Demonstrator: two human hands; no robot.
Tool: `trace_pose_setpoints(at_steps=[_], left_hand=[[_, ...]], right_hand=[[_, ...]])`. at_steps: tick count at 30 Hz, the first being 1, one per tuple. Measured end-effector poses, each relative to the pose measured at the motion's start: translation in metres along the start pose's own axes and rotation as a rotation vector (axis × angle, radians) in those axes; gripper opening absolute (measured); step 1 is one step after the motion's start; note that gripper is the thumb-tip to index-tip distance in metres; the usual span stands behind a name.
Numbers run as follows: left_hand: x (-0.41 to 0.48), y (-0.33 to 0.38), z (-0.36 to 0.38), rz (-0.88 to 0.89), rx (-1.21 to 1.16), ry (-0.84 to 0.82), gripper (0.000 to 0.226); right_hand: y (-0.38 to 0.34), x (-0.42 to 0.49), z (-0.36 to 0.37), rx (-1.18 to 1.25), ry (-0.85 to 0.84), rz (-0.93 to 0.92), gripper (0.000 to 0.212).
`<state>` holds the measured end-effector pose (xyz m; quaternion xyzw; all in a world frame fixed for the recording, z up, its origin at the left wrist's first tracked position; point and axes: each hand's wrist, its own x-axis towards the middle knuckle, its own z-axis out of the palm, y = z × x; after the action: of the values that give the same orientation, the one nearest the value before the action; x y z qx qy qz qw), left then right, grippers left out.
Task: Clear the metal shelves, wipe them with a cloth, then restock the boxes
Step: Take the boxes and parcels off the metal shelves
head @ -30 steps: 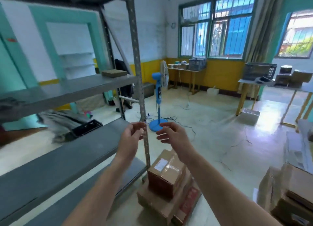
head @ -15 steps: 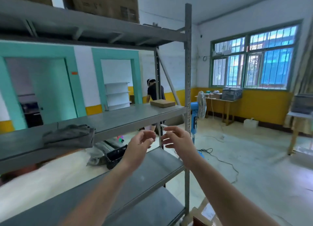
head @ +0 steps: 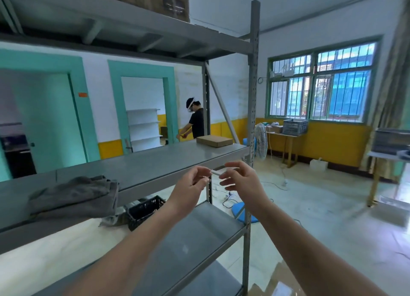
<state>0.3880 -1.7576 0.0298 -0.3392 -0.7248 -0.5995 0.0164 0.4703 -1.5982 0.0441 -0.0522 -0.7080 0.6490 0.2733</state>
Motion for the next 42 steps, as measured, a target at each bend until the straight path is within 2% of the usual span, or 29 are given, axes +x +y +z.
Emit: trace_pose_setpoints(at_steps=[8, 15, 19, 21, 25, 28, 31, 33, 36, 38, 42], left_hand=[[0.071, -0.038, -0.001, -0.036, 0.041, 0.002, 0.016], [0.208, -0.070, 0.010, -0.039, 0.202, 0.042, 0.014], [0.302, -0.097, 0.039, -0.112, 0.202, 0.087, 0.014], [0.336, -0.115, 0.054, -0.172, 0.192, 0.135, 0.018], [0.392, -0.155, 0.077, -0.318, 0.219, 0.171, 0.040], [0.420, -0.176, 0.086, -0.336, 0.261, 0.242, 0.052], [0.432, -0.186, 0.094, -0.383, 0.335, 0.279, 0.062], [0.434, -0.191, 0.097, -0.446, 0.443, 0.221, 0.068], [0.432, -0.186, 0.098, -0.500, 0.606, 0.104, 0.069], [0.430, -0.182, 0.097, -0.489, 0.576, 0.096, 0.066], [0.426, -0.165, 0.091, -0.548, 0.320, 0.222, 0.059]], right_hand=[[0.035, 0.098, 0.002, 0.001, -0.017, -0.010, 0.017], [0.070, 0.244, -0.030, 0.026, 0.000, -0.028, 0.017], [0.105, 0.343, -0.054, -0.062, 0.031, -0.006, 0.019], [0.119, 0.386, -0.060, -0.136, 0.045, -0.020, 0.019], [0.149, 0.463, -0.059, -0.260, 0.031, -0.016, 0.026], [0.170, 0.502, -0.052, -0.461, -0.019, -0.076, 0.033], [0.186, 0.519, -0.047, -0.656, -0.133, -0.006, 0.047], [0.194, 0.522, -0.043, -0.787, -0.218, 0.048, 0.053], [0.194, 0.517, -0.040, -1.062, -0.363, -0.039, 0.037], [0.188, 0.513, -0.038, -1.043, -0.376, -0.055, 0.031], [0.168, 0.495, -0.037, -0.769, -0.231, 0.072, 0.038]])
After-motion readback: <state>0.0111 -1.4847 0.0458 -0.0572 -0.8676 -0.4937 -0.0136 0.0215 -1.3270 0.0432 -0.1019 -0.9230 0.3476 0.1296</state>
